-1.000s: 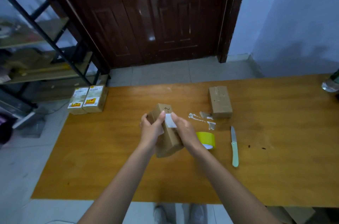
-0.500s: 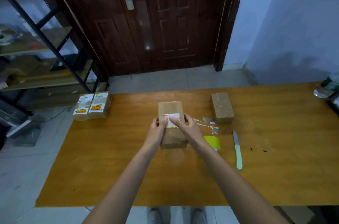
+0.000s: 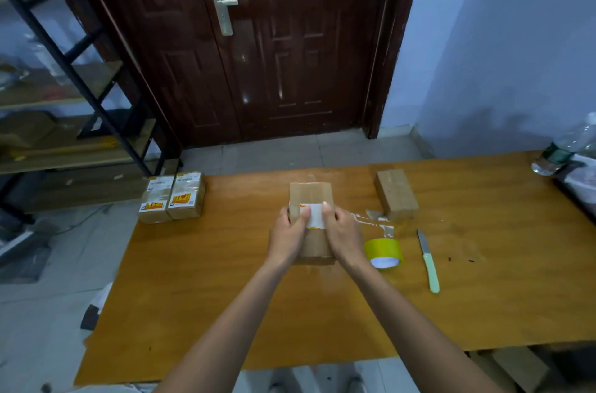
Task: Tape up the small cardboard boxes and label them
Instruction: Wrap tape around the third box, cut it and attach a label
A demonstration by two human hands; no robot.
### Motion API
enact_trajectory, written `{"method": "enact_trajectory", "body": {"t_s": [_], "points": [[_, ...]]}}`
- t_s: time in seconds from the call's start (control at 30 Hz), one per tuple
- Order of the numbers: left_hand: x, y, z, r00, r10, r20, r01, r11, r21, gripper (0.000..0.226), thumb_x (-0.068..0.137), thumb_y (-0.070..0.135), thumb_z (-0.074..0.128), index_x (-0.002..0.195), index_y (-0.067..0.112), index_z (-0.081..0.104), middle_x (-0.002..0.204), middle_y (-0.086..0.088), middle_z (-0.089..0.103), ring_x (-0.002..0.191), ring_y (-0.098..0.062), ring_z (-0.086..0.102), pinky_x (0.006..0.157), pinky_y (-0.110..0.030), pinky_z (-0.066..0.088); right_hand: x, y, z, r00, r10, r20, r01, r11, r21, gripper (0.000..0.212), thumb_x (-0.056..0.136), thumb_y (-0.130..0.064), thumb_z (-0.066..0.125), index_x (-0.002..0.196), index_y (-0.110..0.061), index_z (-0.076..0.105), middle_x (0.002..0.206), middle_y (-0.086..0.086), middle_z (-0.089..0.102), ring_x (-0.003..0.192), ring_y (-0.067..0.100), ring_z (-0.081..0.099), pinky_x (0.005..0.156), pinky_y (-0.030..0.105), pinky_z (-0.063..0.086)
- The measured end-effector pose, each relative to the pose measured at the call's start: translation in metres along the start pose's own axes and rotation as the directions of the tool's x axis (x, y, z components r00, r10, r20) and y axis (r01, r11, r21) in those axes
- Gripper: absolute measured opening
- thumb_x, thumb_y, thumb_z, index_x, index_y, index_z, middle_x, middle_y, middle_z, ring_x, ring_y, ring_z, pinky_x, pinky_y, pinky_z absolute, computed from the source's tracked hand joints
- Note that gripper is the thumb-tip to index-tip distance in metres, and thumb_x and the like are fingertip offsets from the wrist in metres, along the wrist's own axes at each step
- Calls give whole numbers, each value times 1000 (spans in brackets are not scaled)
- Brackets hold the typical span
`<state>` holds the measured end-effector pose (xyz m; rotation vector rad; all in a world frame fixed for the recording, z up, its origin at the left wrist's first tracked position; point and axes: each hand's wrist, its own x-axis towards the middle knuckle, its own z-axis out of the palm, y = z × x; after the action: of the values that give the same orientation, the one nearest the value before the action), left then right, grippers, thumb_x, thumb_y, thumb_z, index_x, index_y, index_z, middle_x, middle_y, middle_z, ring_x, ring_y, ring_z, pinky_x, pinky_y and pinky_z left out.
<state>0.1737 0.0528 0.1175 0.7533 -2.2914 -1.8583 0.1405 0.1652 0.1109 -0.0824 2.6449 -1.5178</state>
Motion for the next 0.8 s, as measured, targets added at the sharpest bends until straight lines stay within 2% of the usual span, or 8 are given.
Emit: {"method": "enact_trajectory", "body": {"t_s": [0.1, 0.23, 0.33, 0.47, 0.53, 0.6, 0.7, 0.8], "points": [[-3, -6, -6, 999, 35, -31, -35, 999, 12, 28, 101, 36, 46, 109, 16, 63, 104, -5, 70, 91, -20, 65, 76, -32, 51, -5, -8, 1, 998, -41, 41, 43, 998, -44, 39, 83, -59, 58, 97, -24, 67, 91, 0, 67, 88, 16, 60, 75, 36, 49], [-6, -12, -12, 997, 41, -60, -39, 999, 27, 45, 106, 34, 28, 98, 14, 67, 99, -5, 70, 89, -22, 62, 73, -31, 44, -11, -5, 6, 996, -85, -2, 84, 994, -69, 28, 94, -42, 53, 97, -17, 67, 91, 7, 67, 87, 22, 60, 74, 36, 46], [-7, -9, -19, 996, 9, -87, -7, 1000, 22, 48, 106, 30, 21, 93, 22, 67, 103, -7, 71, 95, -26, 62, 82, -37, 48, -18, -3, 12, 996, -9, -86, 7, 1000, -25, 39, 102, -34, 38, 78, -14, 62, 85, 12, 68, 81, 28, 59, 70, 38, 43], [0, -10, -23, 1000, 1, -12, 2, 983, 182, 52, 103, 46, 28, 116, 8, 61, 118, -11, 64, 109, -30, 59, 94, -42, 46, -22, -7, 21, 995, 55, -83, -57, 998, -18, 47, 103, -35, 31, 78, -10, 61, 84, 13, 68, 78, 30, 59, 69, 40, 44], [2, -12, -25, 998, -53, 26, 49, 988, 143, 51, 97, 52, 46, 121, 9, 57, 117, -8, 64, 108, -28, 60, 94, -43, 48, -21, -8, 22, 998, 41, -45, -41, 999, -4, 45, 100, -44, 36, 85, -12, 64, 87, 10, 68, 82, 26, 60, 71, 39, 47], [1, -15, -26, 996, -64, 57, 60, 996, 66, 46, 95, 45, 56, 123, 10, 56, 118, -9, 65, 108, -27, 62, 95, -44, 49, -20, -11, 19, 1000, 25, 14, -26, 1000, 11, 43, 91, -55, 48, 96, -18, 68, 92, 4, 68, 88, 21, 62, 76, 39, 50], [-2, -20, -29, 994, -66, 90, 68, 997, -19, 40, 98, 41, 51, 124, 11, 56, 119, -9, 66, 106, -24, 64, 94, -43, 51, -18, -10, 14, 995, -25, 97, 21, 999, 36, 31, 88, -48, 60, 103, -22, 69, 95, 2, 68, 93, 18, 62, 80, 40, 51], [-4, -21, -31, 995, -52, 82, 53, 999, -5, 37, 103, 39, 41, 122, 11, 57, 119, -7, 65, 107, -23, 62, 94, -40, 50, -18, -8, 14, 991, -77, 106, 80, 997, -21, 28, 96, -37, 51, 109, -17, 66, 96, 6, 64, 94, 21, 58, 81, 37, 47]]}}
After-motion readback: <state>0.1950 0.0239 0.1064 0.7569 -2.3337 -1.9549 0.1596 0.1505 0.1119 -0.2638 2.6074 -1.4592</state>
